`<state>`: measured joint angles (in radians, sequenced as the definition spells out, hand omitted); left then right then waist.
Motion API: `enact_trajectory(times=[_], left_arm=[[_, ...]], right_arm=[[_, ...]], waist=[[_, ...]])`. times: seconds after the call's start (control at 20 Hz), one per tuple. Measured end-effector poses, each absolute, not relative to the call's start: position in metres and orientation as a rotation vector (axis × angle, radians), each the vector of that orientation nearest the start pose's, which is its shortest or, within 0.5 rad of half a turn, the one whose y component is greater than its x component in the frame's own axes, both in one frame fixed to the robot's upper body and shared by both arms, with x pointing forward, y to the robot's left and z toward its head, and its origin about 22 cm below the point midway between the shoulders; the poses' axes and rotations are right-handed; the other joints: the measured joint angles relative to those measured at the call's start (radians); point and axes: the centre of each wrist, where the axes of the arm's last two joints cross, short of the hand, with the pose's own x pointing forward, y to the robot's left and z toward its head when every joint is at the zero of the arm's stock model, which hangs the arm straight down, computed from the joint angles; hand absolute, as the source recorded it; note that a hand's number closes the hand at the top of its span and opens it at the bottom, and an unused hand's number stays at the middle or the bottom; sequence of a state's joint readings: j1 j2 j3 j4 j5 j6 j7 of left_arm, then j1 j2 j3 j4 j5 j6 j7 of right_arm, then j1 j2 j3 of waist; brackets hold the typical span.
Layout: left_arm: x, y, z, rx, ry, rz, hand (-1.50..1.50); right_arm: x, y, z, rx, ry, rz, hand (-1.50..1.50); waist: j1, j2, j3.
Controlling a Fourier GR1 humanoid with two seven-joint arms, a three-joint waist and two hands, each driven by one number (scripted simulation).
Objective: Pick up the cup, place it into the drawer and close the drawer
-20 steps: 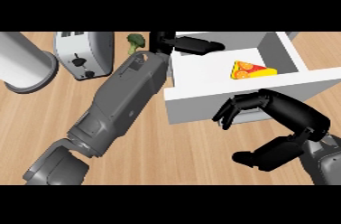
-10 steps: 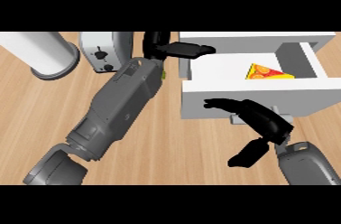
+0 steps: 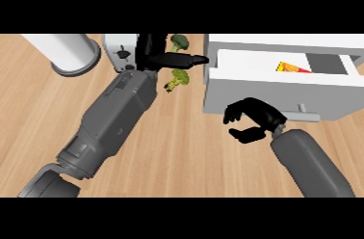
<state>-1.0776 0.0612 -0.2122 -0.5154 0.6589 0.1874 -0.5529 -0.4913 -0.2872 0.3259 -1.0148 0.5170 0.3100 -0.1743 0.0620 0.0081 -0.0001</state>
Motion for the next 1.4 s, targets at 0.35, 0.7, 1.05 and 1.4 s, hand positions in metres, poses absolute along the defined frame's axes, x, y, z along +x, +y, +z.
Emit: enact_trajectory(times=[0.35, 0.7, 1.05, 1.4], left_arm=[[0.425, 0.119, 0.071, -0.365, -1.904, 0.083, -1.50], [0.420, 0.146, 0.063, -0.390, -1.900, 0.068, -1.50], [0.417, 0.157, 0.064, -0.413, -1.899, 0.046, -1.50], [0.414, 0.163, 0.063, -0.441, -1.890, 0.026, -1.50]], right_arm=[[0.385, -0.243, 0.009, -0.197, -1.456, 1.140, 1.50], [0.406, -0.267, 0.026, -0.182, -1.516, 1.020, 1.50], [0.404, -0.281, 0.027, -0.082, -1.518, 0.953, 1.50], [0.404, -0.294, 0.036, 0.011, -1.500, 0.929, 1.50]], waist=[[0.052, 0.007, 0.004], [0.080, 0.014, 0.006], [0.099, 0.013, 0.008], [0.114, 0.022, 0.013]])
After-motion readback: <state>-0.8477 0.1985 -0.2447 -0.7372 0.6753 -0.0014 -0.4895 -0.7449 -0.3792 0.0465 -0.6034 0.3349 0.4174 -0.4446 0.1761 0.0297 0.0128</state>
